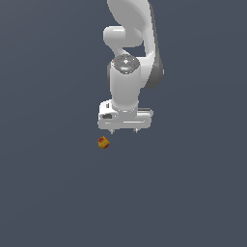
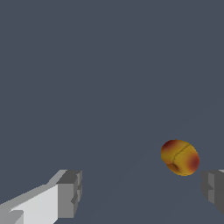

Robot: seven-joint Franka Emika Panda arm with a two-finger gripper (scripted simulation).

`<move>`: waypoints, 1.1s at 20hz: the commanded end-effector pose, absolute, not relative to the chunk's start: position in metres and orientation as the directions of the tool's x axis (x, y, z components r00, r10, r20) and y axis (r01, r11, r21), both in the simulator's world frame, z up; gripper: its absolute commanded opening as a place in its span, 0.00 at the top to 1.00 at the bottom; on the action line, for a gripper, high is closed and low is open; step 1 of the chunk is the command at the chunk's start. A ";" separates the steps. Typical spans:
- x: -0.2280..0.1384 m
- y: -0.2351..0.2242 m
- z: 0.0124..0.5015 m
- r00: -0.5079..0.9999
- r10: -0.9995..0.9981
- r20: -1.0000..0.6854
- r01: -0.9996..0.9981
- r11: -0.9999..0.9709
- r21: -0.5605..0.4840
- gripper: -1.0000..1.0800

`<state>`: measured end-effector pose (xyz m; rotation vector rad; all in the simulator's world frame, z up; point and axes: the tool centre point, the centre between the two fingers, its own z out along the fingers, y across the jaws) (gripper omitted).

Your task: Pick up the object and move it to a goal position.

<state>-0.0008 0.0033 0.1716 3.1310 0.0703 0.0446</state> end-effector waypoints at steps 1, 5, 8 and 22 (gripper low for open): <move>-0.001 0.000 0.169 0.998 0.062 0.027 0.062 -0.998 0.011 0.04; -0.003 -0.006 0.163 0.994 0.105 0.024 0.105 -0.994 0.013 0.04; -0.004 -0.013 0.157 0.989 0.149 0.021 0.148 -0.989 0.014 0.04; -0.018 -0.056 0.120 0.905 0.425 0.005 0.424 -0.905 0.013 0.04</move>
